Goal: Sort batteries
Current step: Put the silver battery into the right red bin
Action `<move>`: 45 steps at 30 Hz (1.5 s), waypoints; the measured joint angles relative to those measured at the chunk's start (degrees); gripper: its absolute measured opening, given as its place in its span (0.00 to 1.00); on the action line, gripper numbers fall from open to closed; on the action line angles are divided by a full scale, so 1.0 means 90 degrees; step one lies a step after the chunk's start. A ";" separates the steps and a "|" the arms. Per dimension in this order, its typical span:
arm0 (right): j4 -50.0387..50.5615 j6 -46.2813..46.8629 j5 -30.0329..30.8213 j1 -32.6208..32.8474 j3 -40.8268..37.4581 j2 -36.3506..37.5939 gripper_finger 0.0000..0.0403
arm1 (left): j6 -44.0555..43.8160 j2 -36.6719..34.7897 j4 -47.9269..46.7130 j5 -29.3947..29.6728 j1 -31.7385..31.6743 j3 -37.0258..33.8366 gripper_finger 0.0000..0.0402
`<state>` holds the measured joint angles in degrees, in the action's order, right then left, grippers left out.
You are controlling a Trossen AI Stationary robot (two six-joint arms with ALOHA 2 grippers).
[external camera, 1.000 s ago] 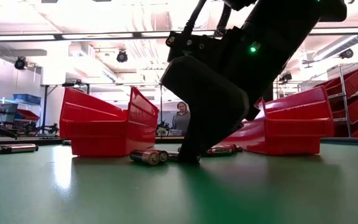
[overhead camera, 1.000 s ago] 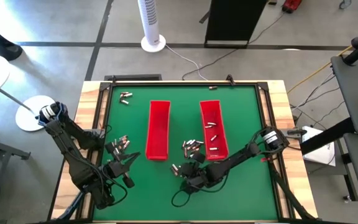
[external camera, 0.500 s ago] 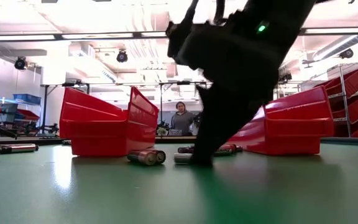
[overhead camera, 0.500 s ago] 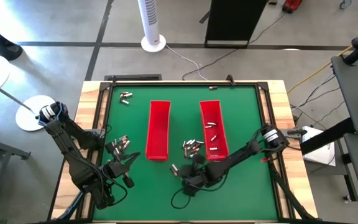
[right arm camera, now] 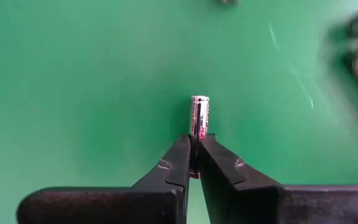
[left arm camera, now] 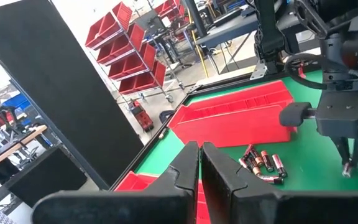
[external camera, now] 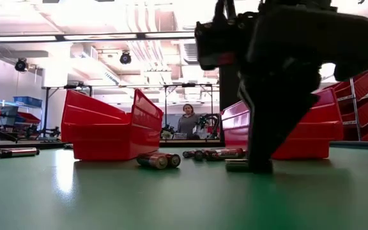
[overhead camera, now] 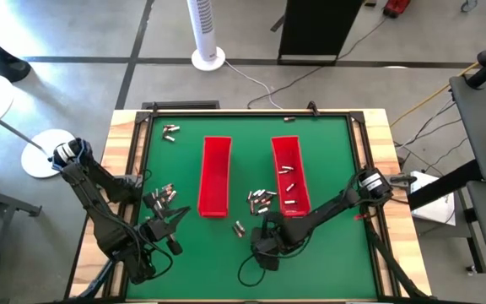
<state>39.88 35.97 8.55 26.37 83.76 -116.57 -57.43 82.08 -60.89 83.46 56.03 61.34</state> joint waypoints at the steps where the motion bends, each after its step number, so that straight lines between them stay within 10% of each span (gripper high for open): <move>1: 0.0069 0.0000 -0.0099 0.0008 -0.0011 0.0010 0.05 | 0.0000 0.0001 -0.0002 0.0000 0.0000 0.0000 0.00; 21: 0.0926 0.0810 0.0034 0.0645 -0.0141 0.0137 0.05 | 0.0024 0.0002 0.0003 0.0002 -0.0002 0.0000 0.00; 45: -0.3712 0.2499 0.3150 0.1568 -0.2881 0.0170 0.24 | 0.0079 0.0002 0.0639 0.0404 -0.0007 0.0002 0.00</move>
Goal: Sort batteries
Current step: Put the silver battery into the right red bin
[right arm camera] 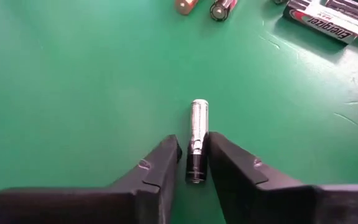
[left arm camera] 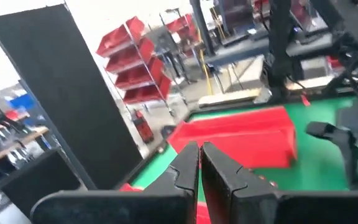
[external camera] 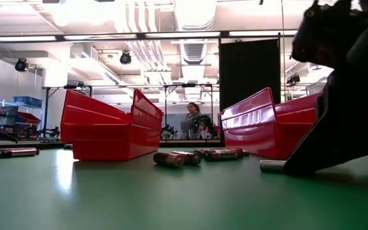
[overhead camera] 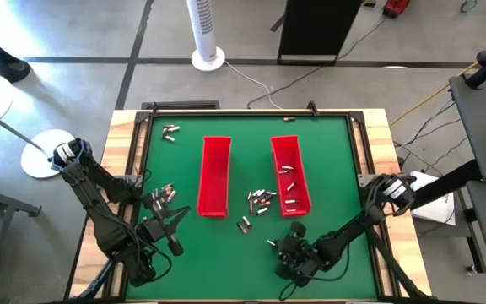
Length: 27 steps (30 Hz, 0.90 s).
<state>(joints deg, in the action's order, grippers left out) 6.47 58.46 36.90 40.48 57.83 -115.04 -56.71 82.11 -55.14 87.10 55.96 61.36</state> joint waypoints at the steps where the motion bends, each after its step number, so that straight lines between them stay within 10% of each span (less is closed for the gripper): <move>1: -0.0178 -0.0047 0.0081 0.0003 -0.0090 -0.0001 0.25 | 0.0138 -0.0002 0.0093 -0.0174 0.0000 0.0000 0.00; 12: -0.1084 -0.0496 0.0443 -0.0082 -0.0475 -0.0022 0.20 | 0.1050 0.0004 0.1075 -0.3058 -0.0132 0.0160 0.00; 27: -0.0098 -0.0862 -0.0731 -0.0261 -0.0156 0.0153 0.06 | 0.6133 0.0532 0.5562 -0.7101 -0.0988 -0.0083 0.00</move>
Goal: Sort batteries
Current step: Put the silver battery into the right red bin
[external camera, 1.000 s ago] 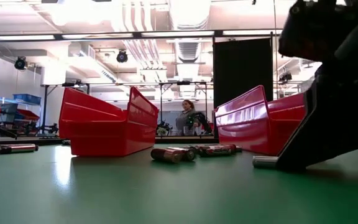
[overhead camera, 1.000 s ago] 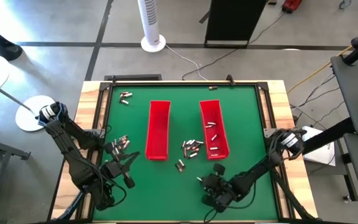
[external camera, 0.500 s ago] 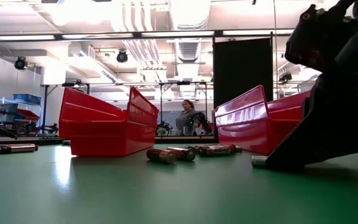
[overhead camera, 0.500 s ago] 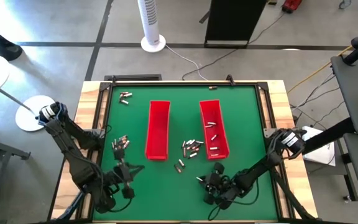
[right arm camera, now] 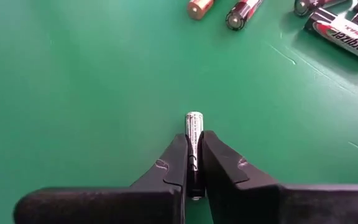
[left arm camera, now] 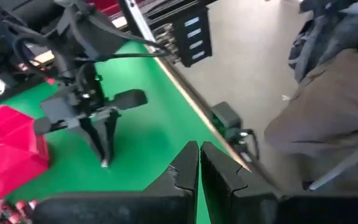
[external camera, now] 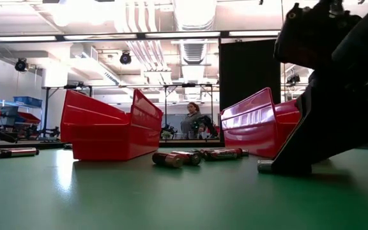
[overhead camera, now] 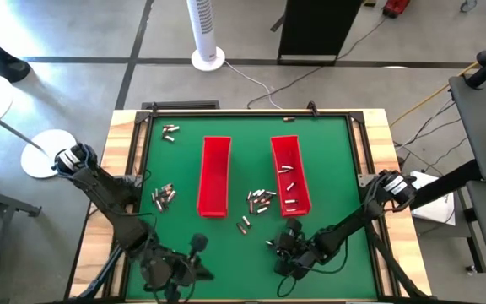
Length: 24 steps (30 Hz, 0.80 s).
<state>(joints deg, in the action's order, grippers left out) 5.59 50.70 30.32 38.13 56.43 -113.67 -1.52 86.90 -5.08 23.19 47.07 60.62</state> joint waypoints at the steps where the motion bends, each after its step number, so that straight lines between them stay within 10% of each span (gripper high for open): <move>1: 0.0169 -0.0037 -0.0083 0.0009 0.0057 0.0069 0.06 | 0.0002 0.0014 0.0000 -0.0037 -0.0110 -0.0007 0.00; 7: 0.0916 -0.0004 -0.0802 0.0002 0.0096 0.0594 0.04 | -0.0005 -0.0010 0.0478 -0.0570 -0.0909 -0.0834 0.00; 15: 0.2653 0.0325 -0.1456 0.0067 0.0444 0.1115 0.03 | -0.0266 -0.0531 0.3625 -0.2021 -0.2156 -0.2683 0.00; 24: 0.3943 0.0231 -0.1526 0.0068 0.1357 0.1236 0.01 | -0.0061 -0.0999 0.4726 -0.2199 -0.2254 -0.3105 0.00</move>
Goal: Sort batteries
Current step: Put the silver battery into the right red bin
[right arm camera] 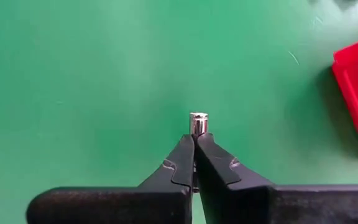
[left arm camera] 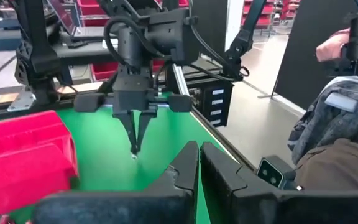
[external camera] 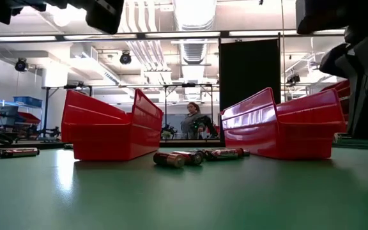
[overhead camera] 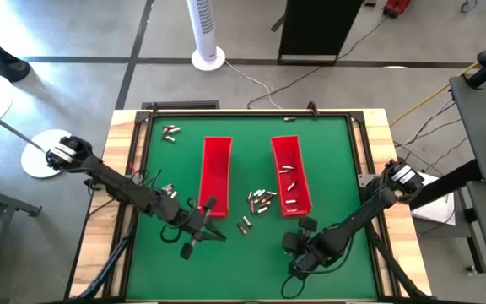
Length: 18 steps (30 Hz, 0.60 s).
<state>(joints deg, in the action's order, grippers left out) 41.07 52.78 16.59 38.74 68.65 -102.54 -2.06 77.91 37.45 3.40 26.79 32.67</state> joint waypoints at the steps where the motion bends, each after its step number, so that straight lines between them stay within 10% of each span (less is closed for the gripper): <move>1: 0.0023 0.0002 0.0002 0.0000 0.0011 -0.0002 0.01 | 0.0005 -0.0005 -0.0002 0.0000 0.0000 0.0026 0.00; 18: -0.2127 0.0512 0.1494 0.0215 -0.1375 -0.0159 0.04 | -0.0062 -0.0082 -0.0400 0.0002 0.0156 0.0487 0.00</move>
<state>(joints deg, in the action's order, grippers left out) 21.93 57.39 30.04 40.68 56.27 -103.97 -2.62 77.17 33.85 3.42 28.19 37.05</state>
